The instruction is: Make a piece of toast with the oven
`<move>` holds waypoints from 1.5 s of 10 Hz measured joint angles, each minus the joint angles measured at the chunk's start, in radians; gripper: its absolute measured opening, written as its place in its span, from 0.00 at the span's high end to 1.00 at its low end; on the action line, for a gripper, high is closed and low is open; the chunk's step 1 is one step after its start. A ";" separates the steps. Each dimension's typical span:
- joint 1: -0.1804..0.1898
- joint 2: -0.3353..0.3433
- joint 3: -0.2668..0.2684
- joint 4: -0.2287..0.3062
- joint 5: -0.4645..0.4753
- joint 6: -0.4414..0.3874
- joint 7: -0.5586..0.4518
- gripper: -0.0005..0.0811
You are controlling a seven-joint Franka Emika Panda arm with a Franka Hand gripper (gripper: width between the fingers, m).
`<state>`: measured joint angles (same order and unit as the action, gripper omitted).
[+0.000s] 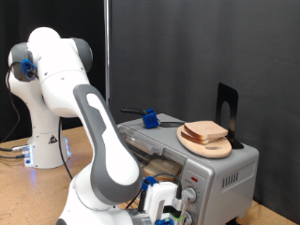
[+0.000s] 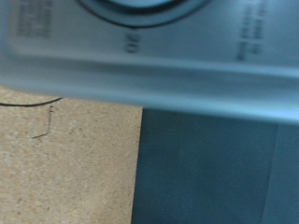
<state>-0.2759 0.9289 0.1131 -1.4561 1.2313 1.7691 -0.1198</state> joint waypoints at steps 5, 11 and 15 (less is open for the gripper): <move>-0.001 -0.011 0.001 -0.012 0.015 0.001 -0.011 0.88; -0.013 -0.042 0.006 -0.115 0.187 0.032 -0.375 0.88; -0.019 -0.038 0.006 -0.130 0.238 0.008 -0.518 0.88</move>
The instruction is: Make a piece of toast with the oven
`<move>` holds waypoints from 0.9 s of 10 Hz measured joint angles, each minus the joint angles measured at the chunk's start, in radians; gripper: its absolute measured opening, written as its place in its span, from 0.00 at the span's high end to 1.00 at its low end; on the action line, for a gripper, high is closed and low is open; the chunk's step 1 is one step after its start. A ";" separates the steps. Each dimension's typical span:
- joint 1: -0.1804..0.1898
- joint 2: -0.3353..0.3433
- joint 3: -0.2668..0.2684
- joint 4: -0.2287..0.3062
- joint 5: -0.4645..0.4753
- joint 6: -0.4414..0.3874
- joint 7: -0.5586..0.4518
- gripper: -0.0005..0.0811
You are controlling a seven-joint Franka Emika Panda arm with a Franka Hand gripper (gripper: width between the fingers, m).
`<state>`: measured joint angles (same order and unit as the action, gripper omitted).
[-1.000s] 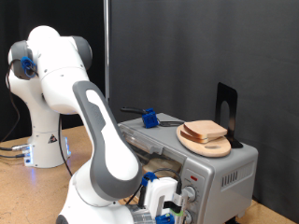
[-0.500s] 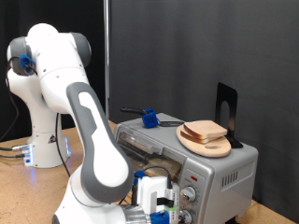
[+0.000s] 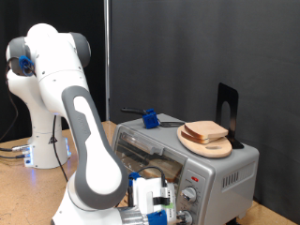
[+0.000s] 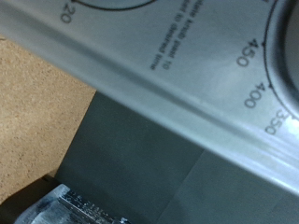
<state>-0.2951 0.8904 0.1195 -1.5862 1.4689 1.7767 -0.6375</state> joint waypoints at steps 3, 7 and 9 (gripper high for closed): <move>-0.002 0.002 0.000 -0.002 0.012 -0.007 -0.020 0.88; -0.003 0.002 0.000 -0.003 0.020 -0.007 -0.022 0.88; -0.017 -0.003 -0.001 0.006 0.035 -0.008 -0.023 0.61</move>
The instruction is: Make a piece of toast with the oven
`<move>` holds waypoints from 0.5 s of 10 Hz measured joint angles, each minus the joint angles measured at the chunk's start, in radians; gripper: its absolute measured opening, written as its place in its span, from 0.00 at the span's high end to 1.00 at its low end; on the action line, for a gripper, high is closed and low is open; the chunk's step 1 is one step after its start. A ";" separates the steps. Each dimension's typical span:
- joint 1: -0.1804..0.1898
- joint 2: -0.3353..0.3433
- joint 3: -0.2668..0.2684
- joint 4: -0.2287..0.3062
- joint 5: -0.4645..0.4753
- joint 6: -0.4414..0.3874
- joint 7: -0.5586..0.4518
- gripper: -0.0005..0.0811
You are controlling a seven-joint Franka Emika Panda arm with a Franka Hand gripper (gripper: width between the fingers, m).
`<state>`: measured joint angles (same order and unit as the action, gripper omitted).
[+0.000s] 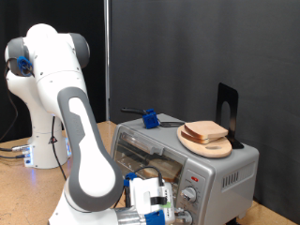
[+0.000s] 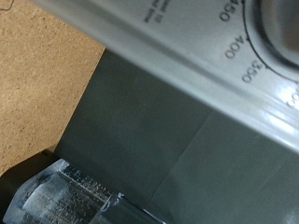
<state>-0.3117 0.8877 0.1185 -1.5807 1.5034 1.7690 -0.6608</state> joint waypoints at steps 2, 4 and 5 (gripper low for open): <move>-0.017 -0.002 -0.009 0.000 -0.015 -0.025 0.018 0.37; -0.041 -0.020 -0.038 -0.001 -0.083 -0.101 0.115 0.20; -0.055 -0.037 -0.050 -0.003 -0.112 -0.143 0.182 0.20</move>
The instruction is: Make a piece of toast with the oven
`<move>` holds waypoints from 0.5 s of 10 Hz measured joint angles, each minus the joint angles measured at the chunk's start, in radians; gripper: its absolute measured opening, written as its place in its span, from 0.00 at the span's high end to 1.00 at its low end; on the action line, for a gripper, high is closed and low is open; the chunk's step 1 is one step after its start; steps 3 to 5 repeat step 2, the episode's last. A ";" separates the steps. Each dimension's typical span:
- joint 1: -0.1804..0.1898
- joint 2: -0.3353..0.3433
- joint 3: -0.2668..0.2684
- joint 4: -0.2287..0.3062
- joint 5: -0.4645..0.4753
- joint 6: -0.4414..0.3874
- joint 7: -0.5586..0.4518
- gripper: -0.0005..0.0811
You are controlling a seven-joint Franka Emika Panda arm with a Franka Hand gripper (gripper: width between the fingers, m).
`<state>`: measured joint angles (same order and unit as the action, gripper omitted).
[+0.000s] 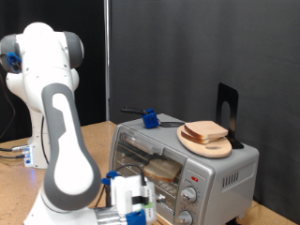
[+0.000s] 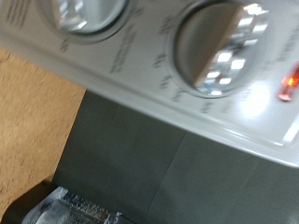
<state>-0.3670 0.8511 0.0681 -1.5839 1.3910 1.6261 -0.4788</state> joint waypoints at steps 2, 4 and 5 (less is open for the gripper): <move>-0.024 -0.041 -0.022 -0.012 -0.040 -0.065 0.069 0.01; -0.024 -0.041 -0.022 -0.012 -0.040 -0.065 0.069 0.01; -0.024 -0.041 -0.022 -0.012 -0.040 -0.065 0.069 0.01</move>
